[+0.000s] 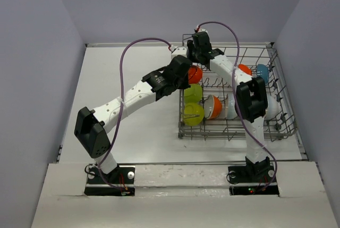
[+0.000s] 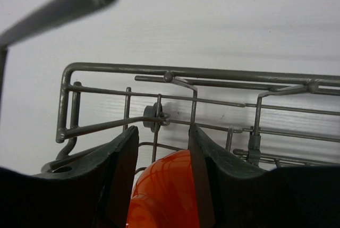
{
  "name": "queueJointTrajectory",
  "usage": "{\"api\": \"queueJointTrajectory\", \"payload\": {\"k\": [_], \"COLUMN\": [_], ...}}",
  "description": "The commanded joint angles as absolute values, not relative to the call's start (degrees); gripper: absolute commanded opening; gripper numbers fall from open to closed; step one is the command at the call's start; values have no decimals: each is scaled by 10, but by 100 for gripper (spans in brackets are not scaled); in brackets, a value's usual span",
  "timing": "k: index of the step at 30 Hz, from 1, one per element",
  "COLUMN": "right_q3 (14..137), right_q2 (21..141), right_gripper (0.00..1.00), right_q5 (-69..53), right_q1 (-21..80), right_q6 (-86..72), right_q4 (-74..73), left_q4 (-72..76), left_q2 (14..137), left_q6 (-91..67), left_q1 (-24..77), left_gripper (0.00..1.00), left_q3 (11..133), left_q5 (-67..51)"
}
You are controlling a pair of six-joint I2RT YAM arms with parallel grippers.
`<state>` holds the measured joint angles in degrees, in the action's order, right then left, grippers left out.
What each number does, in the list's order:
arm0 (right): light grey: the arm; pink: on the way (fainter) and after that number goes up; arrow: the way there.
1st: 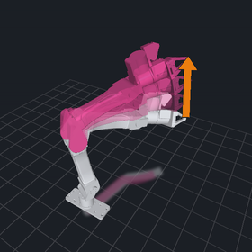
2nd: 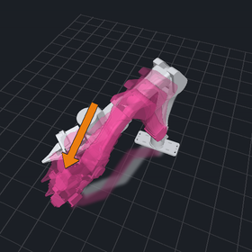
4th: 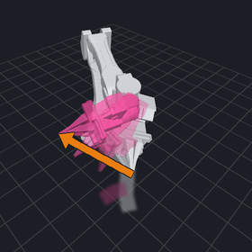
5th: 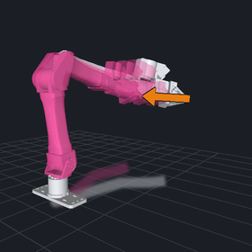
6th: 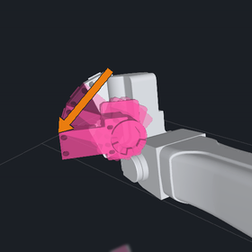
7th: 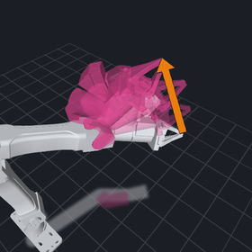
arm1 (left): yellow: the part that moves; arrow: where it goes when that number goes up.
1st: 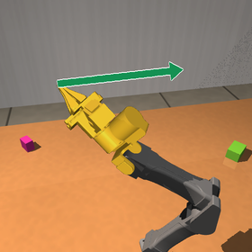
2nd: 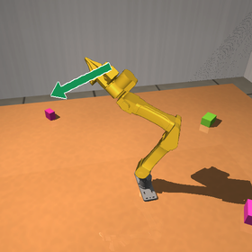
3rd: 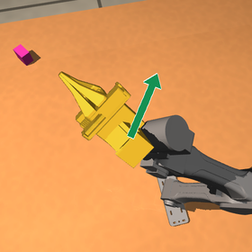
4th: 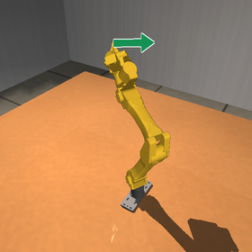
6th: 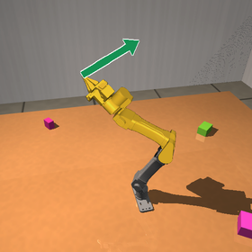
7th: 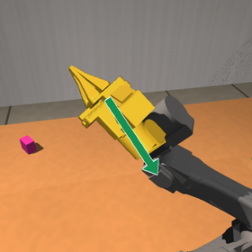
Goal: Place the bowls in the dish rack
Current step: Turn the bowl upside down over the dish rack, then reset both arms
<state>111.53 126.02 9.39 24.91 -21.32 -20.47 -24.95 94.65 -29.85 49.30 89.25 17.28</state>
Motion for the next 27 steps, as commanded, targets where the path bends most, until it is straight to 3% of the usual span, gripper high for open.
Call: {"api": "queueJointTrajectory", "payload": {"k": [1,16,27], "right_q3": [1153,1101,1029], "right_q2": [1211,1116,1009], "right_gripper": [49,54,57], "right_q5": [127,149,153], "right_q1": [255,255,255], "right_q6": [-198,-187,-189], "right_q4": [-194,-191,-185], "left_q4": [-231,-230,-210], "left_q2": [933,921,903], "left_q6": [-285,-287,-292], "left_q1": [499,504,512], "left_gripper": [0,15,42], "left_q3": [933,933,925], "left_q5": [178,185,193]}}
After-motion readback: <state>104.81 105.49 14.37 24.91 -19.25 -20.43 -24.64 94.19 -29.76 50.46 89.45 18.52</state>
